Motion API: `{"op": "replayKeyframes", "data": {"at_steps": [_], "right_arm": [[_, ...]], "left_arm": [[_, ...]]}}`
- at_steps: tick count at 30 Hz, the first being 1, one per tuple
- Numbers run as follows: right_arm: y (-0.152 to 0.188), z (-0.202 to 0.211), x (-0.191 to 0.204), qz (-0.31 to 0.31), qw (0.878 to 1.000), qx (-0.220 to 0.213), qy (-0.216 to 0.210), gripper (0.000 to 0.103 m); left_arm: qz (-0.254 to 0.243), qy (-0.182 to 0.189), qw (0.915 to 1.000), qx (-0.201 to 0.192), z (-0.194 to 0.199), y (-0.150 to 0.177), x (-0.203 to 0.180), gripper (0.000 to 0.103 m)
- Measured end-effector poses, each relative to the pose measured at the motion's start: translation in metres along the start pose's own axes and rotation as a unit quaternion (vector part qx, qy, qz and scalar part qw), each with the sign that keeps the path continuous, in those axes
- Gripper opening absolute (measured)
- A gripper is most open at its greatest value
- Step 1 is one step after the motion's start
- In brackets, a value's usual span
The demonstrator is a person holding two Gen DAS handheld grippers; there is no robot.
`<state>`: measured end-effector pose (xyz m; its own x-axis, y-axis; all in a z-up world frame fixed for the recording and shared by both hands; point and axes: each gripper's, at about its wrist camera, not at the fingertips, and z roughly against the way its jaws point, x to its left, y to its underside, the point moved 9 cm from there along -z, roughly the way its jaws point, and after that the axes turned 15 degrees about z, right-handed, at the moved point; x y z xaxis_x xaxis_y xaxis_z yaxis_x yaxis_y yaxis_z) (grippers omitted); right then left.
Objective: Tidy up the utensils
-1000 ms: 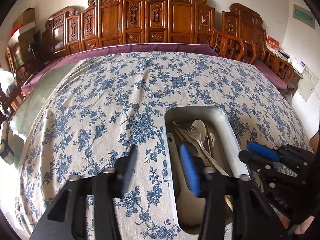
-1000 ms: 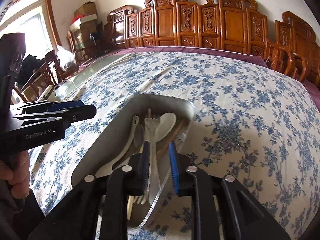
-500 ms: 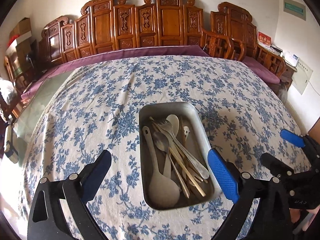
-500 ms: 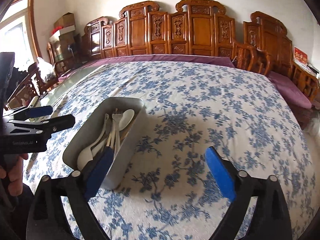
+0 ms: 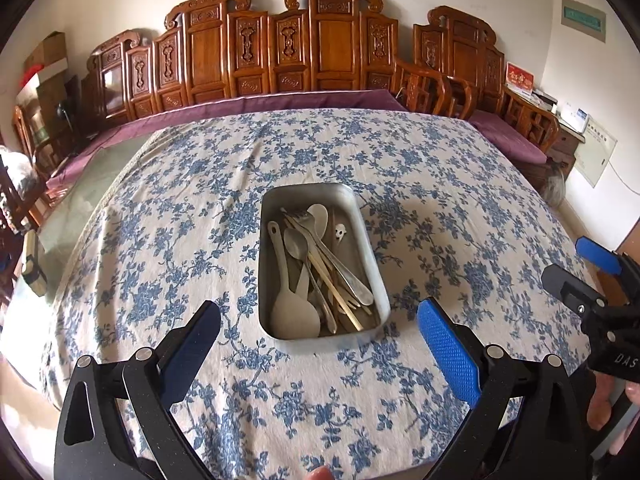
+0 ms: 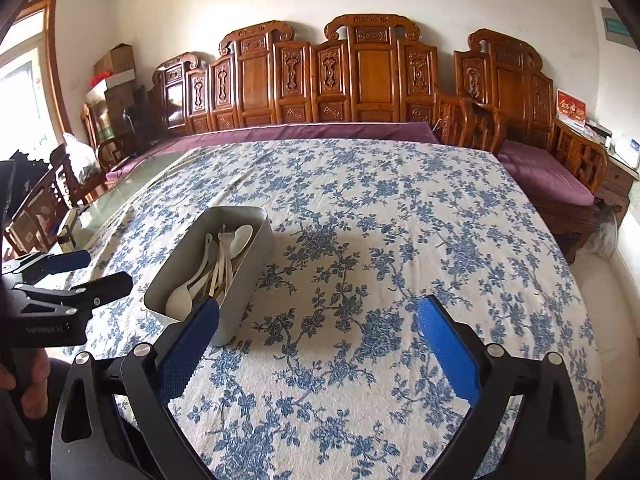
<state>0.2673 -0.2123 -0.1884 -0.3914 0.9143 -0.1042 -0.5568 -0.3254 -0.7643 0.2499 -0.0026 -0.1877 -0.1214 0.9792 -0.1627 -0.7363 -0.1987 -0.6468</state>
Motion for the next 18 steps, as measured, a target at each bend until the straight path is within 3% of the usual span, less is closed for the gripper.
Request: {"op": "replayKeyframes", "data": {"at_steps": [6,18], "right_arm": [[-0.011,0.039,-0.004,-0.002,1.000,-0.026,0.010,0.100],[-0.058,0.147,-0.008,0.006,0.990,-0.133,0.055,0.100]], "left_arm": [[-0.002,0.009,0.9996,-0.027,0.037,-0.006,-0.011,0.095],[-0.006,0.031,0.9898,-0.139,0.146,-0.035,-0.035,0.095]]}}
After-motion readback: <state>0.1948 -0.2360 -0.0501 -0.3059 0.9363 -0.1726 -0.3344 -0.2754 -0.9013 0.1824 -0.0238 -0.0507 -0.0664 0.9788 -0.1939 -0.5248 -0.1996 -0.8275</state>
